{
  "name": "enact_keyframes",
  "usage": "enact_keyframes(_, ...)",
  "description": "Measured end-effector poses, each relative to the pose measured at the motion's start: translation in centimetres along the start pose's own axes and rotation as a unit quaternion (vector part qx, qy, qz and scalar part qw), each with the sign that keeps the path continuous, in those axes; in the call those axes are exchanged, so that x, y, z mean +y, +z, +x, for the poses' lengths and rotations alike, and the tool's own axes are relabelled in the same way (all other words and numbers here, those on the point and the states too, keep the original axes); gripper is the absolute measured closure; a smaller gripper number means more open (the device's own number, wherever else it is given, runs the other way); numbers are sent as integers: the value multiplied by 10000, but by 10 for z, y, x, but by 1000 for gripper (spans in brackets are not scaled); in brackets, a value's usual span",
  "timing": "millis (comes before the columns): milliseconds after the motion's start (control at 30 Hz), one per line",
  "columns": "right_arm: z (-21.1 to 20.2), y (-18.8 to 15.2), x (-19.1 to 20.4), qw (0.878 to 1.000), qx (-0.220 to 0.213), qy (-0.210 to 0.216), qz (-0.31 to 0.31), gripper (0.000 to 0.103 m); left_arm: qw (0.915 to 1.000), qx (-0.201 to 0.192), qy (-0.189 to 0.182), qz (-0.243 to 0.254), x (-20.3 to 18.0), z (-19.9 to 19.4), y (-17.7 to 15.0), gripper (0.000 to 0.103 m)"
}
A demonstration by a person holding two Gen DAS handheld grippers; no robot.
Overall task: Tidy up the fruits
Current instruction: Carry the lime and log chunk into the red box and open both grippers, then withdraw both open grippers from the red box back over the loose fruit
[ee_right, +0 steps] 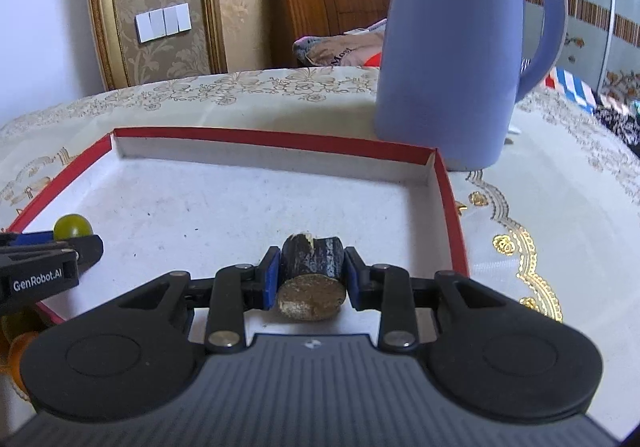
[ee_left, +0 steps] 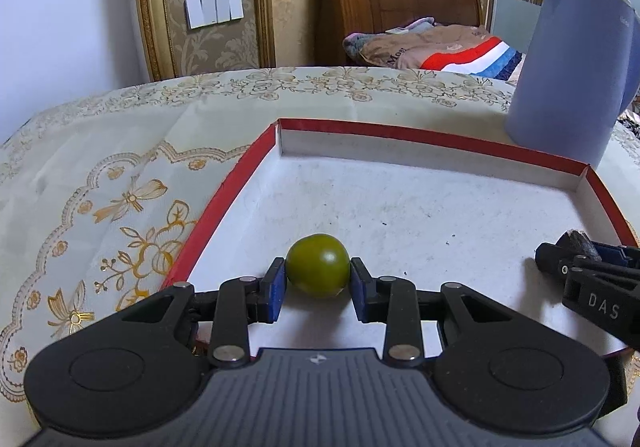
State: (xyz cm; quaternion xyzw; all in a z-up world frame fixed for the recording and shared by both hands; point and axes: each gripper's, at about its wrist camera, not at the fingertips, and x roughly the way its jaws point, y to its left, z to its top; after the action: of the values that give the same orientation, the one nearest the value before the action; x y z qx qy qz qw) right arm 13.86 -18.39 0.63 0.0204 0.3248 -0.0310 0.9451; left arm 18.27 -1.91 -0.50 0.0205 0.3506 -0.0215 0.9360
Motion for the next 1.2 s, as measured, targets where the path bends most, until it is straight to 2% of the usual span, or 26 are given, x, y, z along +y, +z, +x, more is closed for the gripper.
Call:
enact_keyframes(333, -3, -3, 0, 10000, -74, -23, -1, 71, 10000, -69, -31, 19, 1, 1, -1, 70)
enact_keyframes(400, -4, -4, 0, 9999, -92, -42, 16, 60, 10000, -66, -54, -27, 2, 0, -1, 70)
enact_keyframes(533, -7, -4, 0, 9998, -180, -91, -9, 57, 9999, -92, -61, -63, 3, -2, -2, 70)
enact_keyframes(600, -9, -4, 0, 9997, -225, -102, 19, 43, 9998, -201, 12, -8, 2, -5, -2, 70)
enact_keyframes(633, -10, -5, -1, 9996, -252, -107, 39, 39, 9996, -285, 45, 39, 2, -8, -3, 69)
enact_keyframes(667, -12, -5, -1, 9995, -281, -107, 52, 34, 9993, -359, 58, 82, 1, -11, -3, 66)
enact_keyframes(733, -15, -5, -2, 9993, -352, -114, 61, 34, 9985, -534, 83, 97, 0, -19, -4, 47)
enact_keyframes(833, -19, -6, -2, 9989, -445, -147, 71, 23, 9960, -868, 170, 152, -2, -31, -5, 42)
enact_keyframes(1000, -27, -9, -6, 9982, -558, -136, 170, 22, 9939, -1070, 220, 135, 2, -46, -8, 42)
enact_keyframes(1200, -38, -16, -6, 9976, -643, -67, 231, 22, 9911, -1266, 399, 106, 12, -70, -28, 42)
